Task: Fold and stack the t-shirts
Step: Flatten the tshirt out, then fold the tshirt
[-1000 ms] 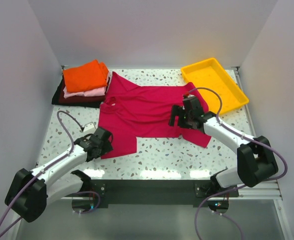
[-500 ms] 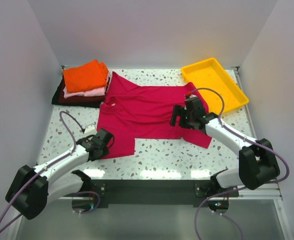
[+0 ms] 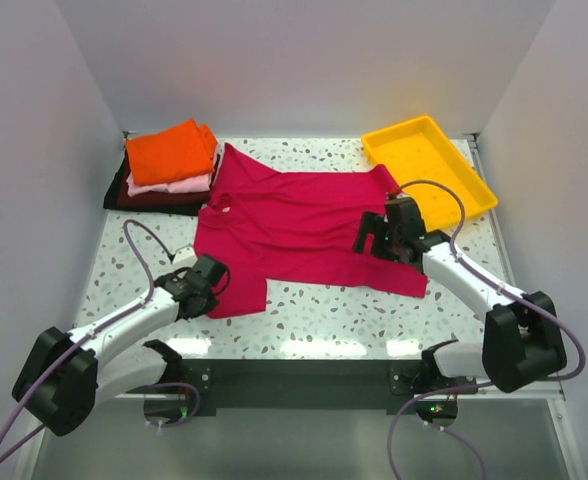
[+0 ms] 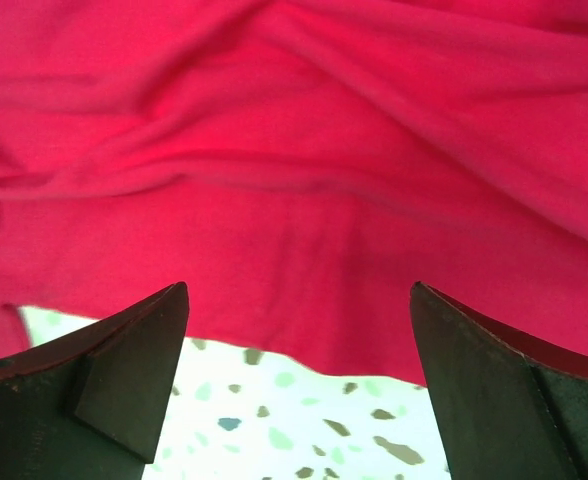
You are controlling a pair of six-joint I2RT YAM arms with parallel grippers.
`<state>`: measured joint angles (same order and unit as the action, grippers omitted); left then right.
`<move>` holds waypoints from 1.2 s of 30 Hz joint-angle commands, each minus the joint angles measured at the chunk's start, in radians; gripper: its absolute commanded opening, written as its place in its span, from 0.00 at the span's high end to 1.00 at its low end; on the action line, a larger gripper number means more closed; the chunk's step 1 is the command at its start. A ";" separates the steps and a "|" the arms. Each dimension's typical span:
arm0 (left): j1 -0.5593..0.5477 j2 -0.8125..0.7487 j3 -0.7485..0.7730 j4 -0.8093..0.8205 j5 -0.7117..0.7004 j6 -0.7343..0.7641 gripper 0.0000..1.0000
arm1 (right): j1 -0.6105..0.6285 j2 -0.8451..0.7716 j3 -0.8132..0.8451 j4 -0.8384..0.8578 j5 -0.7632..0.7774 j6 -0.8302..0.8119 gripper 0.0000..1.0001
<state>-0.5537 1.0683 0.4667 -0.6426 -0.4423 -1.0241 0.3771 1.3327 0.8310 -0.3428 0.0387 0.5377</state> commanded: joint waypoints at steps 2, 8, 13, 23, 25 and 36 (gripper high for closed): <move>-0.008 -0.030 0.062 0.006 0.030 0.056 1.00 | -0.116 -0.067 -0.085 -0.068 0.050 -0.004 0.04; -0.006 -0.068 0.095 0.015 0.025 0.116 1.00 | -0.236 -0.182 -0.204 -0.122 0.105 0.044 0.01; -0.008 -0.076 0.108 0.049 0.011 0.176 1.00 | -0.265 -0.242 -0.234 -0.191 0.179 0.091 0.01; -0.008 -0.056 0.102 0.153 0.071 0.271 1.00 | -0.320 -0.256 -0.221 -0.302 0.233 0.134 0.03; -0.008 -0.050 0.096 0.172 0.080 0.283 1.00 | -0.323 -0.256 -0.227 -0.300 0.236 0.148 0.06; -0.008 -0.079 0.105 0.166 0.093 0.295 1.00 | -0.330 -0.210 -0.260 -0.246 0.208 0.195 0.30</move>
<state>-0.5579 1.0134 0.5400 -0.5079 -0.3508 -0.7536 0.0536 1.1152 0.5812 -0.6136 0.2420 0.6937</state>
